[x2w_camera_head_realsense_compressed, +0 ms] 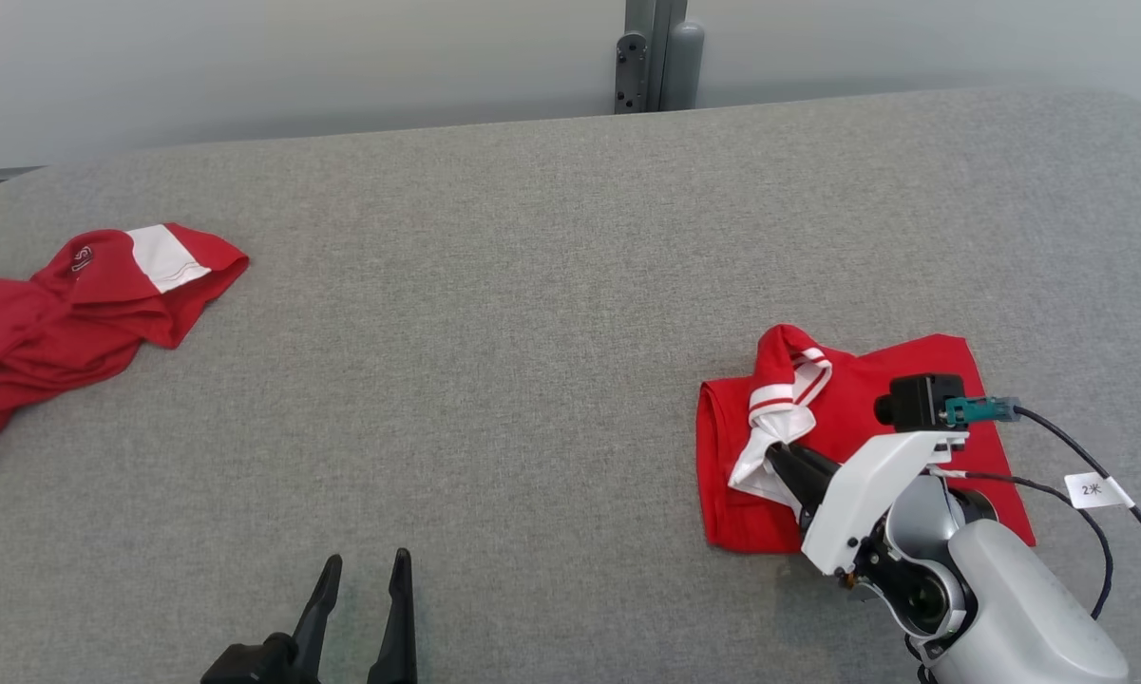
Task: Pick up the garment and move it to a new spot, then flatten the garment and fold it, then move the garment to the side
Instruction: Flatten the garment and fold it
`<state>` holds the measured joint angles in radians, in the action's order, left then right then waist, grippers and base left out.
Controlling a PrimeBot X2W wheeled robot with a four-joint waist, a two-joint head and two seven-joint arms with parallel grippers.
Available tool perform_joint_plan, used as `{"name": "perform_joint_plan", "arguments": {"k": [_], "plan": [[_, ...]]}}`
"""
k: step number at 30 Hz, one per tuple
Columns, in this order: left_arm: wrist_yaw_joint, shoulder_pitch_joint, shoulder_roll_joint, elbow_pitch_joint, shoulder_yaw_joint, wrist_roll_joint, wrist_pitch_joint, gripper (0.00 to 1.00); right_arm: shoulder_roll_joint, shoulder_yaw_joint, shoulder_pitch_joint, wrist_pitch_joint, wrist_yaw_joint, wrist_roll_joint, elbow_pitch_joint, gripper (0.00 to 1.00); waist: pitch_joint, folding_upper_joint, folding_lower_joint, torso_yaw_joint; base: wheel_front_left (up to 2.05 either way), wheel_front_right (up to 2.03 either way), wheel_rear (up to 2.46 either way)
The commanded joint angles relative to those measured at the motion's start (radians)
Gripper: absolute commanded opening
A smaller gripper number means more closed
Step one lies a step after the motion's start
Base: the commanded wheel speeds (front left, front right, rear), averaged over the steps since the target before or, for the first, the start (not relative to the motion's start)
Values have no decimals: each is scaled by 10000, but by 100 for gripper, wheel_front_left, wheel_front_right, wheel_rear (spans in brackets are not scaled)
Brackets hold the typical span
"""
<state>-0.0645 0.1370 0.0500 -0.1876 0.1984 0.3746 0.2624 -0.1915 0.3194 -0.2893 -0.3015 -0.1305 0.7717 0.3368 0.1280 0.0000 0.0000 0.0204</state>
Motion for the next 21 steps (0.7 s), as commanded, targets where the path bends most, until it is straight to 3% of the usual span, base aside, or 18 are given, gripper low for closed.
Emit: {"name": "perform_joint_plan", "arguments": {"k": [1,3,7,11,16,21], "plan": [[48,-119,13,-14,1,80,32,100,56,39,-174,127,-3,-198,190,0,22,0,0,46,0,0,0],[56,-109,14,-19,-46,120,32,100,6,146,-292,321,-3,-482,322,100,43,0,0,54,0,0,0],[57,11,12,-28,-137,165,32,100,-599,441,-313,1027,-3,-1183,-340,100,1,0,0,2,0,0,0],[46,235,13,52,-326,202,32,100,-1531,193,456,1615,-2,-1545,-2006,100,-277,0,0,-51,0,0,0],[80,568,11,222,-622,232,31,100,-2459,-1845,1943,2705,-2,-2174,-3846,100,-648,0,0,-243,0,0,0],[56,640,14,443,-750,112,32,100,-2593,-3863,3367,4286,-2,-3654,-3286,100,-827,0,0,-413,0,0,0]]}}
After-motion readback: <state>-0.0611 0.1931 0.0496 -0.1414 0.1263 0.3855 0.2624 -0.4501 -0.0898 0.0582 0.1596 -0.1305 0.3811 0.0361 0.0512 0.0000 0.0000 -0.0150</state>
